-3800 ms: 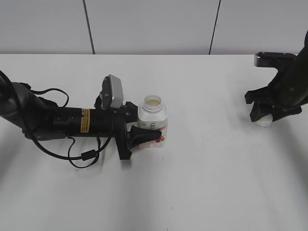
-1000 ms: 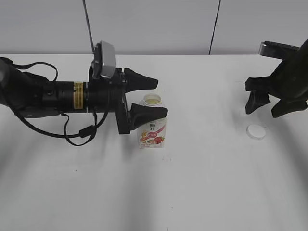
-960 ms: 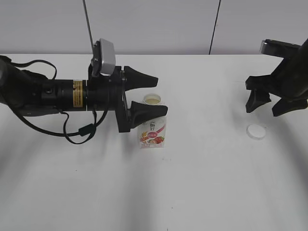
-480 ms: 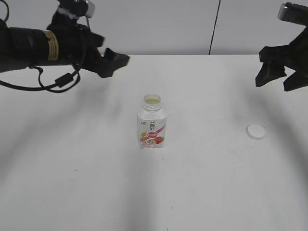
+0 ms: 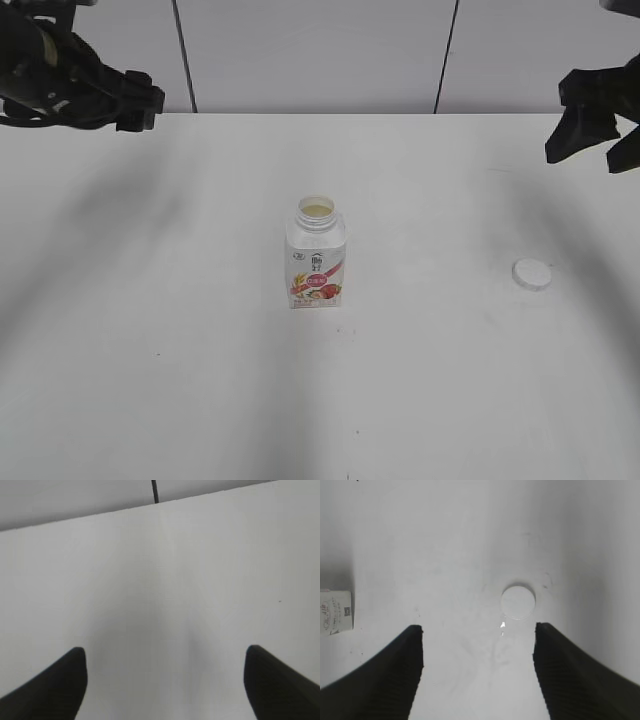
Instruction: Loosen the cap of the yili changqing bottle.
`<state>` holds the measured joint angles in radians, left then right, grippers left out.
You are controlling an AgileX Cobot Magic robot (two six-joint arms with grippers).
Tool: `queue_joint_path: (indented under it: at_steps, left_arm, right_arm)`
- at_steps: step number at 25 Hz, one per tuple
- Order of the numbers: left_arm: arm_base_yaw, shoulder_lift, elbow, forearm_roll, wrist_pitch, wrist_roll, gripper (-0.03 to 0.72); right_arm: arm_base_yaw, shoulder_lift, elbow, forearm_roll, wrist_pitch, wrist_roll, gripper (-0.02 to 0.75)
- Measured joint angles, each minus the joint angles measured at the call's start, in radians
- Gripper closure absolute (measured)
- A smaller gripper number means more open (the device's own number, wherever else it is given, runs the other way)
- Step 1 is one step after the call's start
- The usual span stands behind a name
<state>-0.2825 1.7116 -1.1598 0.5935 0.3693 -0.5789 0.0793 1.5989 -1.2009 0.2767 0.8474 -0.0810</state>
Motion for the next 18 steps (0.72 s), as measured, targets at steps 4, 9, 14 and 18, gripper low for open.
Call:
queue_joint_path:
  at_steps: [4,9,14,18]
  left_arm:
    - [-0.001,-0.004,-0.082,-0.28,0.223,0.208,0.105]
    - [-0.002,-0.004,-0.177,-0.435,0.499,0.3,0.105]
    - [0.004,-0.004,-0.24,-0.451,0.674,0.307,0.105]
    - [0.035,-0.004,-0.248,-0.478,0.763,0.309,0.105]
  right_arm:
    - [0.0,-0.015,-0.004,-0.021,0.053,0.0,0.195]
    - [0.0,-0.021,-0.041,-0.055,0.162,0.0,0.195]
    - [0.0,-0.022,-0.057,-0.065,0.261,0.0,0.195]
    - [0.0,-0.022,-0.058,-0.071,0.34,0.0,0.195]
